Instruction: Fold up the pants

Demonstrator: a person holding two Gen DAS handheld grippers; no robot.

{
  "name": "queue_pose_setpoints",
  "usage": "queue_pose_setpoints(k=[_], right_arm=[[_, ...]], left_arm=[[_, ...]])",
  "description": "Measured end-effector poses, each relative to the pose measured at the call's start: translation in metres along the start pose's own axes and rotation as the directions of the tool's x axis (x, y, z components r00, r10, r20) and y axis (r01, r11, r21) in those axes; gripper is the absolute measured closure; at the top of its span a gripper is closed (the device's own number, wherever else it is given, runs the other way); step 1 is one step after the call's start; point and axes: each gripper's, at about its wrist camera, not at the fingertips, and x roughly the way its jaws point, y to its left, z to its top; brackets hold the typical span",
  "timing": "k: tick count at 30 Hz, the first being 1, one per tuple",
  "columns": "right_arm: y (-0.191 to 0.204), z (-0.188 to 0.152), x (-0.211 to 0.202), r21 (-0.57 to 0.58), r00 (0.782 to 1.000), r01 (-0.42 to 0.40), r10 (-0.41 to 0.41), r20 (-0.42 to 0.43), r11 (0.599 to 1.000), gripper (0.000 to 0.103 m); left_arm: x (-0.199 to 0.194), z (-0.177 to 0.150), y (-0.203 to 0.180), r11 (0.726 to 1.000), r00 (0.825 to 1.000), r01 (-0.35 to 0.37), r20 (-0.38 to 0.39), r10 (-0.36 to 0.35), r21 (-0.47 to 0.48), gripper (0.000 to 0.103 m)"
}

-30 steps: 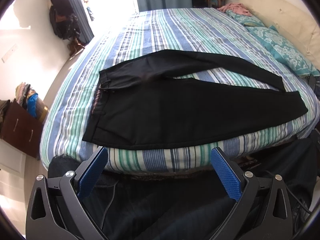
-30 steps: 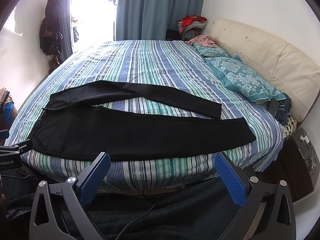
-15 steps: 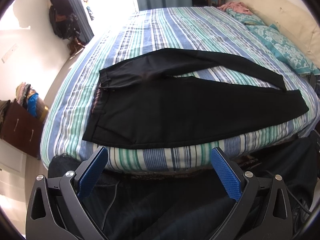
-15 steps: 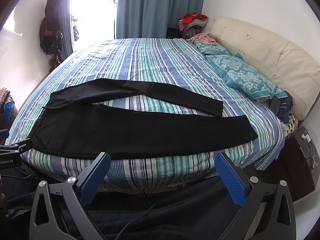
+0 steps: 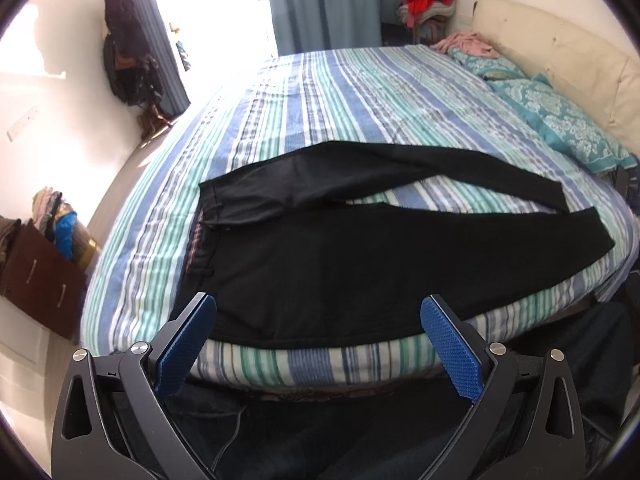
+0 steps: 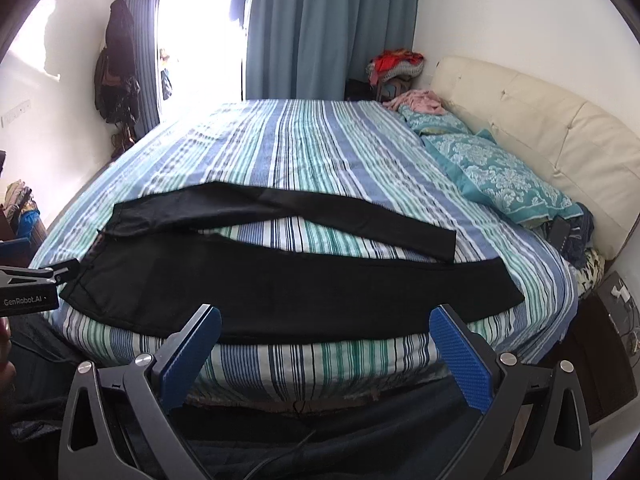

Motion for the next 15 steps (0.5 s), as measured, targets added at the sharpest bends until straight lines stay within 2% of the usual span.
queue_pose_setpoints(k=[2, 3, 4, 5, 6, 7, 8, 10, 12, 14, 15], right_arm=[[-0.007, 0.005, -0.009, 0.036, 0.992, -0.027, 0.022, 0.121, 0.999, 0.000], [-0.011, 0.005, -0.005, 0.062, 0.986, -0.068, 0.057, 0.156, 0.996, 0.000], [-0.017, 0.005, 0.010, 0.099, 0.987, -0.117, 0.104, 0.122, 0.988, 0.000], [-0.023, 0.005, 0.034, 0.139, 0.985, -0.172, 0.172, 0.015, 0.975, 0.000], [-0.030, 0.002, 0.061, 0.189, 0.966, -0.220, 0.241, -0.092, 0.957, 0.001], [-0.040, -0.003, 0.081, 0.239, 0.947, -0.243, 0.283, -0.150, 0.940, 0.003], [-0.051, -0.008, 0.095, 0.267, 0.944, -0.239, 0.288, -0.160, 0.933, 0.007], [-0.075, -0.006, 0.115, 0.234, 0.965, -0.183, 0.220, -0.143, 0.955, 0.007], [-0.103, 0.006, 0.134, 0.133, 0.989, -0.111, 0.123, -0.085, 0.985, 0.007], [-0.133, 0.019, 0.167, 0.010, 0.996, -0.056, 0.057, -0.075, 0.998, 0.007], [-0.146, 0.023, 0.189, -0.057, 0.994, -0.041, 0.035, -0.104, 0.998, 0.009]], left_arm=[[-0.004, 0.008, 0.001, 0.999, 0.999, 0.041, 0.034, -0.040, -0.026, 0.001], [-0.005, 0.011, 0.001, 0.998, 0.998, 0.051, 0.046, -0.049, -0.039, 0.001], [-0.005, 0.013, 0.001, 0.997, 0.997, 0.060, 0.049, -0.058, -0.048, 0.001], [-0.003, 0.013, 0.000, 0.996, 0.997, 0.071, 0.042, -0.069, -0.047, 0.001], [0.000, 0.013, -0.001, 0.996, 0.996, 0.081, 0.024, -0.080, -0.039, 0.001], [0.004, 0.012, -0.003, 0.996, 0.996, 0.088, 0.004, -0.088, -0.029, 0.001], [0.009, 0.009, -0.003, 0.996, 0.996, 0.090, -0.014, -0.091, -0.021, 0.001], [0.017, 0.002, -0.003, 0.997, 0.996, 0.078, -0.045, -0.078, -0.012, 0.001], [0.025, -0.005, -0.001, 0.998, 0.995, 0.059, -0.074, -0.060, -0.015, 0.001], [0.034, -0.010, 0.001, 0.998, 0.993, 0.055, -0.107, -0.057, -0.029, 0.001], [0.039, -0.012, 0.003, 0.998, 0.990, 0.056, -0.127, -0.061, -0.041, 0.001]])
